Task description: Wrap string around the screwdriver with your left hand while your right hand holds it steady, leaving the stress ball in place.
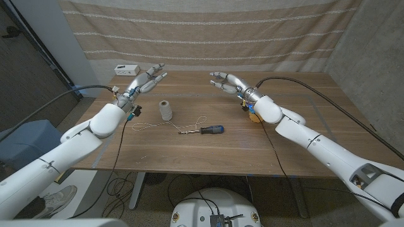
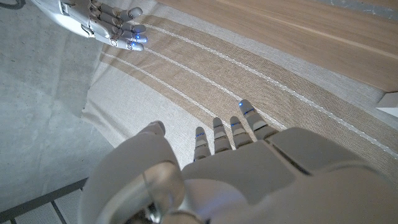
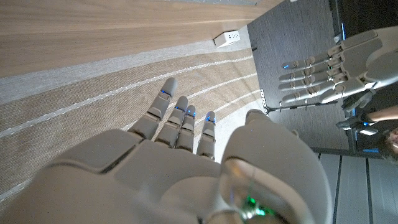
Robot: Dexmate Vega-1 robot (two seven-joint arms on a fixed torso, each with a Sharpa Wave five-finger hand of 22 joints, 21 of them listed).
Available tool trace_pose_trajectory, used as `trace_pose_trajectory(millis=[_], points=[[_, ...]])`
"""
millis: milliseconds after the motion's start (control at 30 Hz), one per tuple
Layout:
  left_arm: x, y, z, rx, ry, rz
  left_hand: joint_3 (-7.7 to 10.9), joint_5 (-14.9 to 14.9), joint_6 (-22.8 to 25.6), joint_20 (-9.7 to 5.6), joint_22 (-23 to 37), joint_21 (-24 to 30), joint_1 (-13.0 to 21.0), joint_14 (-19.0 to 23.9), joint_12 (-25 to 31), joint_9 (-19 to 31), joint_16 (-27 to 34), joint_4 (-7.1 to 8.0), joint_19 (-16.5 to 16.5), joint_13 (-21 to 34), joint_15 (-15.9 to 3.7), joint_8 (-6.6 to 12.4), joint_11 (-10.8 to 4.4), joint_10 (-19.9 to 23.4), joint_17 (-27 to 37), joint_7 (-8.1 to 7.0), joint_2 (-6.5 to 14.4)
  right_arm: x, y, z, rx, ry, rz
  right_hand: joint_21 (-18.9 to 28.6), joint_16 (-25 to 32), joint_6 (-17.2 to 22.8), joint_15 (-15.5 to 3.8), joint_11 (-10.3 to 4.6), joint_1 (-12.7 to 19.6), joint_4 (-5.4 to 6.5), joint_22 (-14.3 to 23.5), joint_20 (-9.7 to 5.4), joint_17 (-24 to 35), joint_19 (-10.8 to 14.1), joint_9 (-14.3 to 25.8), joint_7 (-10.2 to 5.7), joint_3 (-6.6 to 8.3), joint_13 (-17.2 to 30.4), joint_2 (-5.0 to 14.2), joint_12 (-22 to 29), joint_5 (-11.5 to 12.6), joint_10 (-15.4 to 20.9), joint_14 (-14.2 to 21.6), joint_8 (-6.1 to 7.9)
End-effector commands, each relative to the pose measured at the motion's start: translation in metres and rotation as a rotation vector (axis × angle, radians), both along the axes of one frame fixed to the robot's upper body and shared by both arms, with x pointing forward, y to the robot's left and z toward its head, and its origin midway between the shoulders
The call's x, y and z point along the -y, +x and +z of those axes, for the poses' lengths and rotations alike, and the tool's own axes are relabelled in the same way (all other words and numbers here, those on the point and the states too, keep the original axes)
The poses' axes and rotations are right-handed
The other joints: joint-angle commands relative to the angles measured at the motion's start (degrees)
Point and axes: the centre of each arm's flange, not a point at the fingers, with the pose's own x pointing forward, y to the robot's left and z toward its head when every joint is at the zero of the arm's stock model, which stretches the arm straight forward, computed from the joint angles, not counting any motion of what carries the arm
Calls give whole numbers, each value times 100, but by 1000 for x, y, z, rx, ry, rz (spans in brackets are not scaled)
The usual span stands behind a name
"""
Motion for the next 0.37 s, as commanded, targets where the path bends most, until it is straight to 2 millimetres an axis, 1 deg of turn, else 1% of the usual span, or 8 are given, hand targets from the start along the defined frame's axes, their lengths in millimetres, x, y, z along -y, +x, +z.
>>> trace_pose_trajectory(millis=[33,67,133,167,200,233,333,367], points=[[-10,16,-8,32,-127,-130,137,48,-75,-29,12,-24,-41,6,15,5,44,41,35,-47,-67,-20,-30,-9,-6,118,21,21,-2,9,6,232,36,-28,0,69,54,53,-83,12,8,-25,-15,36,9,33,66,-2,10,18,-20,33,7,37],[-10,17,-8,30,-128,-140,165,51,-112,-35,11,-26,-50,3,14,4,43,47,44,-60,-69,-29,-24,-12,-10,133,18,24,-2,8,-2,269,39,-30,0,78,62,54,-89,13,7,-29,-18,36,9,39,70,-4,11,18,-21,33,10,40],[-10,17,-10,30,-131,-139,186,53,-127,-40,11,-29,-56,-2,10,4,41,52,47,-70,-67,-30,-19,-24,-13,144,17,29,-3,3,-14,356,54,-57,10,133,114,144,-143,17,5,-14,-52,41,7,97,108,-20,16,38,-24,86,44,53],[-10,17,-11,27,-129,-135,216,56,-136,-22,11,-35,-59,-7,8,4,39,54,45,-81,-56,-28,-2,-31,-16,160,24,31,-4,1,-13,397,61,-85,15,178,174,218,-180,16,3,32,-81,28,5,142,142,-33,18,51,-28,126,69,63],[-12,17,-12,18,-126,-133,254,61,-141,-6,11,-39,-55,-7,8,4,39,53,46,-93,-39,-24,16,-35,-19,168,36,33,-7,-1,-4,431,58,-102,20,241,204,250,-201,13,2,49,-102,31,4,182,174,-42,28,66,-30,173,92,81],[-14,18,-14,7,-130,-123,295,66,-142,3,11,-44,-50,-8,8,3,38,51,44,-105,-35,-19,30,-38,-23,170,47,33,-10,-2,8,455,52,-119,38,301,225,249,-217,6,1,66,-129,41,2,220,223,-53,40,81,-34,223,150,94],[-23,24,-22,-33,-164,-102,397,77,-154,1,11,-51,-36,-7,12,2,39,47,55,-132,-35,-14,31,-36,-30,142,58,35,-21,0,43,496,63,-150,51,419,216,247,-219,-20,2,47,-184,70,-2,231,350,-74,67,107,-36,326,218,116],[-25,26,-25,-47,-191,-108,440,79,-170,1,11,-56,-32,-16,6,2,35,46,56,-144,-33,-15,21,-53,-33,150,58,35,-23,2,59,515,75,-168,72,518,143,184,-203,-43,7,5,-240,130,-5,224,511,-92,80,126,-38,425,310,126]])
